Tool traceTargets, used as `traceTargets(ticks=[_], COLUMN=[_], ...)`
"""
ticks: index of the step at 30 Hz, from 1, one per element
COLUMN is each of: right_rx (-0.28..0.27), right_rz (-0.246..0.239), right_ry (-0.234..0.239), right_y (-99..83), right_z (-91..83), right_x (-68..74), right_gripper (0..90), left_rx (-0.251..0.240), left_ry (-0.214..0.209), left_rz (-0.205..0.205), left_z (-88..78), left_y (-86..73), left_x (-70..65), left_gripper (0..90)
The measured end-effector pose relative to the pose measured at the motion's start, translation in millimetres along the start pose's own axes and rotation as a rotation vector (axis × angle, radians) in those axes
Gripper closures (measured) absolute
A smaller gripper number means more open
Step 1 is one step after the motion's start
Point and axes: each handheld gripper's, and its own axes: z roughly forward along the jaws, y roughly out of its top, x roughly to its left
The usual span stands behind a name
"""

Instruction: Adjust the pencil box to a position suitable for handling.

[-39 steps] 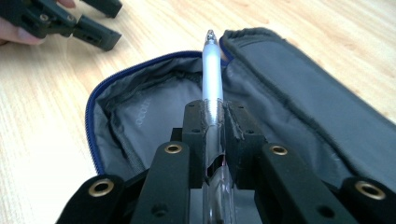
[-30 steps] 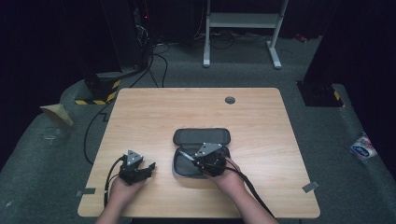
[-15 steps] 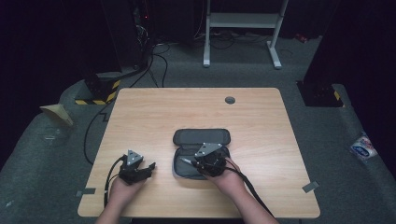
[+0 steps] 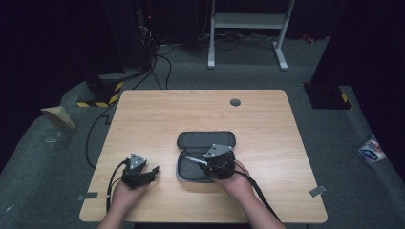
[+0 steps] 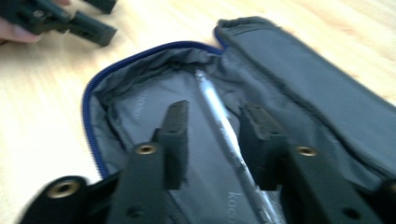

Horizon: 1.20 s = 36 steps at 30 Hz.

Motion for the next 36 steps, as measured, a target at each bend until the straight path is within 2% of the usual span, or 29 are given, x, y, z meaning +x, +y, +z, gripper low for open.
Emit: traceTargets(ticks=[3,9,21,31,36], right_rx=[-0.021,-0.066,-0.109,-0.103,-0.065], right_rz=[0.036,0.096,0.180,0.245,0.309], right_ry=[-0.028,-0.095,-0.224,-0.320,-0.351], right_y=[-4.1,-15.0,-50.4,-93.2,-118.8], right_z=[-5.0,-19.6,-52.2,-73.6,-80.0], right_x=[-4.8,-19.9,-51.7,-76.2,-85.9], right_gripper=[53.3,46.9,40.7,38.3,36.6], left_rx=[0.000,0.001,-0.002,-0.003,-0.002], left_ry=[0.002,0.001,0.003,0.003,0.006], left_rz=[0.001,0.001,-0.003,-0.008,-0.009], left_z=[-0.2,-0.3,0.5,1.0,0.9], left_y=[-0.1,-0.1,0.2,0.6,0.5], left_x=[-0.1,-0.1,-0.7,-1.1,-1.4], left_gripper=[38.3,38.3,38.0,37.8,37.8])
